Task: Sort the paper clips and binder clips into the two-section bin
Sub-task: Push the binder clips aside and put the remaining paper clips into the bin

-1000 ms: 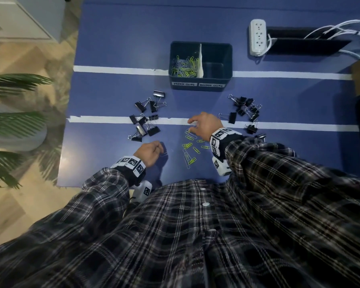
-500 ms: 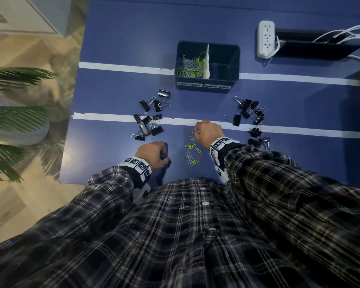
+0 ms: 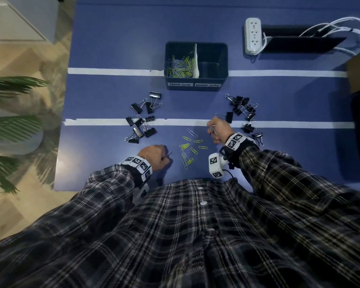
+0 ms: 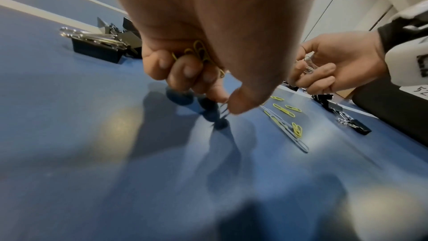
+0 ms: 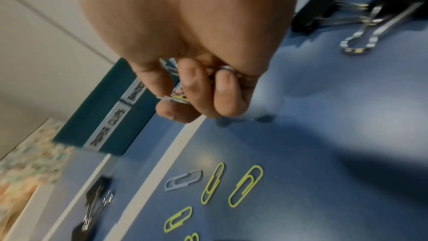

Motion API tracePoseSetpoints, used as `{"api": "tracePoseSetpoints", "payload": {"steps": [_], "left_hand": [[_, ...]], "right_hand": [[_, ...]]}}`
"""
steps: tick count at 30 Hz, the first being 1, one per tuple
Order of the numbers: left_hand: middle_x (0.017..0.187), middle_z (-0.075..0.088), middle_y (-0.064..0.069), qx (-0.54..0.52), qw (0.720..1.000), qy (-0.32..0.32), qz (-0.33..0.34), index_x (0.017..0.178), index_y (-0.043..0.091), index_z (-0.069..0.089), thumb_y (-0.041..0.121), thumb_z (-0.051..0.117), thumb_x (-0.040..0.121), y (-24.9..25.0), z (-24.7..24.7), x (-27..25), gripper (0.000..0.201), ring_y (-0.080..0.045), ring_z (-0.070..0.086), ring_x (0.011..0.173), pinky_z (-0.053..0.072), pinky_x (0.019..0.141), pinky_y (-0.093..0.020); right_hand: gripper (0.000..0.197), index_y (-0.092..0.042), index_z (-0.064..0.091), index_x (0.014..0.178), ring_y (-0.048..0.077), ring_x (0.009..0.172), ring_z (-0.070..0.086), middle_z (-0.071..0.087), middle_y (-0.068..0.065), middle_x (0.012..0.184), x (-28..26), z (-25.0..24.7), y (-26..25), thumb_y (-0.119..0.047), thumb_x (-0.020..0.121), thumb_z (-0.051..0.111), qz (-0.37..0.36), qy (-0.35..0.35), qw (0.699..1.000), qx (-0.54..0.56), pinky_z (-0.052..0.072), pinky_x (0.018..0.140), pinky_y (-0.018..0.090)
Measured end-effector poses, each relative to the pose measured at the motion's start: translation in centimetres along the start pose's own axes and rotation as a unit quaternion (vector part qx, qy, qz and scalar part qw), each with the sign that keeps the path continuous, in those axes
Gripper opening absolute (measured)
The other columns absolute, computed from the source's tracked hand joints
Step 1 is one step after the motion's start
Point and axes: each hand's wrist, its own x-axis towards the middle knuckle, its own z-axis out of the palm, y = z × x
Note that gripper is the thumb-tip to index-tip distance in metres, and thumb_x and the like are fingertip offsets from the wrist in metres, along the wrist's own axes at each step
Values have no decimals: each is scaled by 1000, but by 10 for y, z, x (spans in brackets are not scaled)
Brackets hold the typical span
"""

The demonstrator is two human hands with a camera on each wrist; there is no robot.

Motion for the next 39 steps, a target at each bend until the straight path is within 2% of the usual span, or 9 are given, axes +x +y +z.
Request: {"api": "tracePoseSetpoints", "payload": {"steps": [4, 9, 17, 20, 23, 27, 32, 36, 39], "left_hand": [[99, 64, -23, -58, 998, 7, -9, 102, 6, 55, 32, 32, 96, 5, 0, -2, 35, -37, 60, 90, 47, 78, -37], [65, 50, -8, -177, 984, 26, 15, 66, 11, 41, 37, 24, 83, 10, -10, -3, 36, -23, 44, 65, 32, 62, -29], [74, 52, -10, -171, 985, 6, -20, 64, 15, 43, 35, 27, 103, 14, -22, 9, 47, -23, 48, 72, 38, 72, -29], [109, 67, -8, -173, 985, 3, 0, 97, 13, 67, 30, 25, 104, 10, -17, 13, 46, -24, 59, 104, 39, 99, -28], [134, 56, -9, -190, 982, 14, 7, 128, 7, 55, 19, 29, 103, 8, -12, 15, 38, -24, 51, 125, 34, 109, -30], [107, 62, -11, -250, 968, 27, 5, 114, 6, 54, 11, 34, 99, 9, -9, 13, 26, -27, 57, 98, 41, 89, -29], [83, 60, -6, -174, 985, 7, 9, 72, 20, 50, 39, 21, 82, 14, -13, 12, 36, -31, 57, 91, 41, 80, -32], [71, 60, -1, 8, 999, 15, 32, 80, 22, 51, 61, 38, 86, 23, -5, 13, 42, -27, 58, 75, 35, 65, -27], [105, 68, 4, 63, 989, 29, 133, 116, 31, 51, 48, 55, 85, 26, 4, 14, 35, -24, 63, 98, 40, 74, -27]], "right_hand": [[26, -20, 41, 68, 10, 27, 18, 36, -4, 46, -3, -13, 16, -32, 90, 36, 67, -54, 990, 112, 17, 39, 9], [49, -21, 32, 60, 10, 29, 19, 27, -6, 38, -16, -20, 29, -50, 98, 39, 54, -66, 984, 159, 15, 37, 13], [48, -21, 37, 60, 13, 42, 36, 35, -6, 43, -18, -17, 35, -49, 97, 45, 38, -36, 991, 122, 21, 40, 18], [39, -19, 47, 71, 9, 36, 28, 31, -3, 52, -21, -15, 35, -42, 101, 40, 18, -46, 997, 54, 21, 39, 16], [30, -18, 62, 86, 9, 46, 35, 41, -3, 64, -27, -12, 32, -27, 102, 38, -40, -55, 987, -148, 29, 41, 21], [32, -13, 68, 105, 19, 98, 61, 67, 2, 110, -28, -5, 33, -12, 99, 37, -124, -21, 942, -310, 40, 73, 17], [12, -28, 66, 93, 24, 97, 63, 69, -1, 102, -33, 1, 39, -28, 81, 65, -145, 31, 875, -460, 46, 78, 27], [14, -24, 67, 94, 25, 97, 62, 69, 1, 101, -38, 3, 43, -33, 83, 67, -186, 45, 823, -535, 39, 72, 26], [11, -21, 69, 91, 29, 97, 62, 69, 5, 102, -37, 5, 42, -29, 86, 63, -176, 40, 822, -540, 40, 72, 28]]}}
